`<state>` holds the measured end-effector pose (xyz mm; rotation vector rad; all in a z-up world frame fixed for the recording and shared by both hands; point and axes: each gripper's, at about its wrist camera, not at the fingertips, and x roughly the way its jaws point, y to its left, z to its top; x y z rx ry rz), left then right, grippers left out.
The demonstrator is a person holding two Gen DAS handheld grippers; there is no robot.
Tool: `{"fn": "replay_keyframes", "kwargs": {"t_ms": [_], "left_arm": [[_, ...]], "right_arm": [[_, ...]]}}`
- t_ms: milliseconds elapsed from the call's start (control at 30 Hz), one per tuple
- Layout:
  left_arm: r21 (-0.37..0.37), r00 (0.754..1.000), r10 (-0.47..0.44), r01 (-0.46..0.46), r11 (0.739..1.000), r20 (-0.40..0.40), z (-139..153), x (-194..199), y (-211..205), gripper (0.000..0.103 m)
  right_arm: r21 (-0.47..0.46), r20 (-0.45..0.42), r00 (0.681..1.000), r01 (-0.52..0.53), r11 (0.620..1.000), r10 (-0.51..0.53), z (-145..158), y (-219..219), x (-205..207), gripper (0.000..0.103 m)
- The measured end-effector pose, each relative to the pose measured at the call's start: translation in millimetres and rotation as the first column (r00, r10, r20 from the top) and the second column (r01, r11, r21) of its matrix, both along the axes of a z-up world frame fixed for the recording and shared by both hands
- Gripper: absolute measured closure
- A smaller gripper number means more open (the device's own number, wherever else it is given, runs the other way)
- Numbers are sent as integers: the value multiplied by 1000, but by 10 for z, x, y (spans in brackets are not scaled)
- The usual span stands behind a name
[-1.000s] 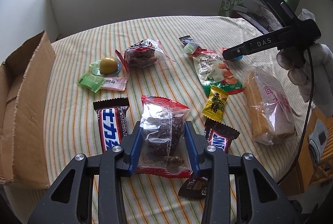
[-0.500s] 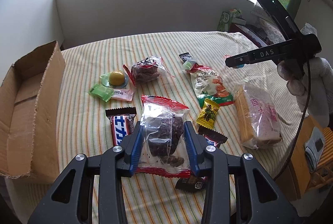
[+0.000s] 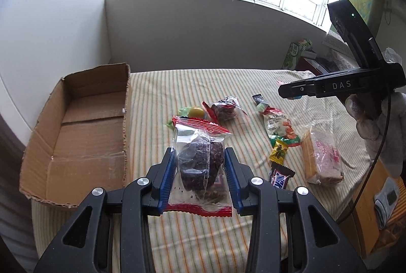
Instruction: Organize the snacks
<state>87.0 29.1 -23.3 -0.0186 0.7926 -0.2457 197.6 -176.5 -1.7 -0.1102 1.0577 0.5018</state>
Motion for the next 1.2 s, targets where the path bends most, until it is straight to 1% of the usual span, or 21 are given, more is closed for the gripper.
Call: {"fn": "replay_keyframes", "kwargs": {"t_ms": [200, 467, 567, 767, 933, 1067, 1200], "left_arm": [[-6, 994, 104, -104, 995, 23, 52, -72, 433, 66], [-1, 976, 219, -219, 976, 20, 4, -68, 963, 66], [-11, 967, 253, -253, 967, 18, -8, -51, 1133, 66], [-21, 956, 293, -293, 956, 15, -33, 11, 1350, 66], [-28, 951, 309, -309, 951, 5, -65, 73, 1437, 66], [-29, 950, 312, -312, 950, -2, -93, 104, 1469, 65], [-41, 950, 313, -313, 949, -1, -94, 113, 1487, 64]], "right_arm": [[25, 13, 996, -90, 996, 89, 103, 567, -95, 60], [42, 19, 982, -190, 981, 189, 154, 1326, -176, 60], [51, 11, 976, -217, 975, 217, 148, 1565, -188, 60], [41, 0, 962, -275, 961, 275, 70, 2039, -210, 60], [30, -27, 951, -308, 951, 309, -51, 2326, -163, 60], [14, -43, 944, -326, 945, 327, -127, 2432, -150, 60], [3, -36, 944, -328, 945, 328, -135, 2445, -140, 60]]}}
